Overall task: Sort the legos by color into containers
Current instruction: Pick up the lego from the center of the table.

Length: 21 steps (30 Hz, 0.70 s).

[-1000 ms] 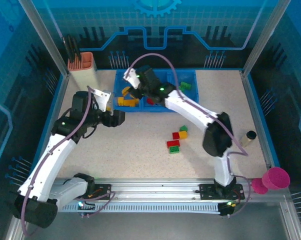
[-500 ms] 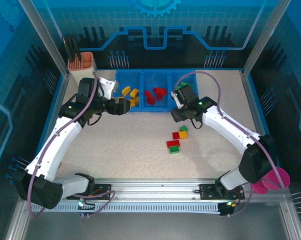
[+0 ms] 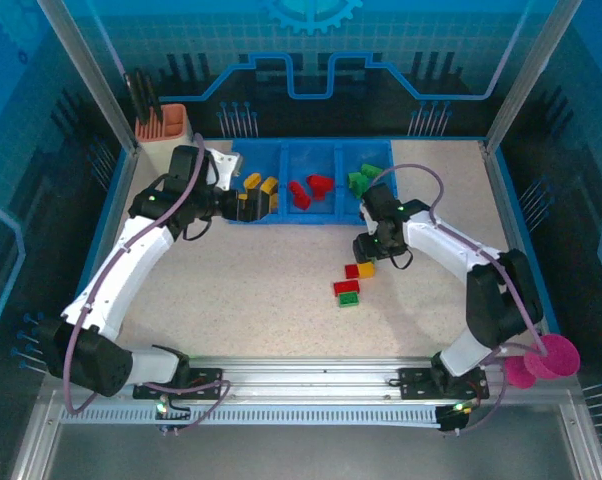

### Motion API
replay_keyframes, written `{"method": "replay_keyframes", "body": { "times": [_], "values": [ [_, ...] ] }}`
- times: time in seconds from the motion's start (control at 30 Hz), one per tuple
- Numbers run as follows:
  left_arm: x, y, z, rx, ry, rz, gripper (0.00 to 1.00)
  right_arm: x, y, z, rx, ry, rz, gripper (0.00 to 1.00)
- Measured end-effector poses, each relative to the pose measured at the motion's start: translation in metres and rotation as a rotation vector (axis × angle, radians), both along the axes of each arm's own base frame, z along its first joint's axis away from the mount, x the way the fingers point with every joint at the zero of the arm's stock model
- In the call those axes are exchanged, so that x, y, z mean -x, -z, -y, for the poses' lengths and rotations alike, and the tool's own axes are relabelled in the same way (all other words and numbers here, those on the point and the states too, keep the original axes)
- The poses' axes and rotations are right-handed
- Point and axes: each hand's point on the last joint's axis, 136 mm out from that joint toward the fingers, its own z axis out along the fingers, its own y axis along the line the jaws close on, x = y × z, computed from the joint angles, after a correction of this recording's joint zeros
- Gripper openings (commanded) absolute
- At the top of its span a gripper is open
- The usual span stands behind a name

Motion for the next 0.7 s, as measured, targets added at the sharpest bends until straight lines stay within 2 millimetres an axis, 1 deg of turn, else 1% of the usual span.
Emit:
{"method": "replay_keyframes", "body": {
  "times": [0.17,0.37,0.5,0.7],
  "values": [
    [0.002,0.001,0.003,-0.01,-0.011,-0.015,0.99,-0.01,0.011,-0.005,0.007,-0.016,-0.02,0.65],
    [-0.003,0.01,0.008,-0.032,-0.012,-0.044,0.99,-0.022,0.018,-0.009,0.009,-0.023,-0.016,0.65],
    [-0.003,0.017,0.006,-0.051,-0.024,-0.065,0.99,-0.024,0.028,-0.008,0.023,-0.024,-0.036,0.65],
    [-0.006,0.015,0.006,-0.06,-0.039,-0.067,0.99,-0.024,0.037,-0.004,0.035,-0.018,-0.06,0.63]
  ]
}}
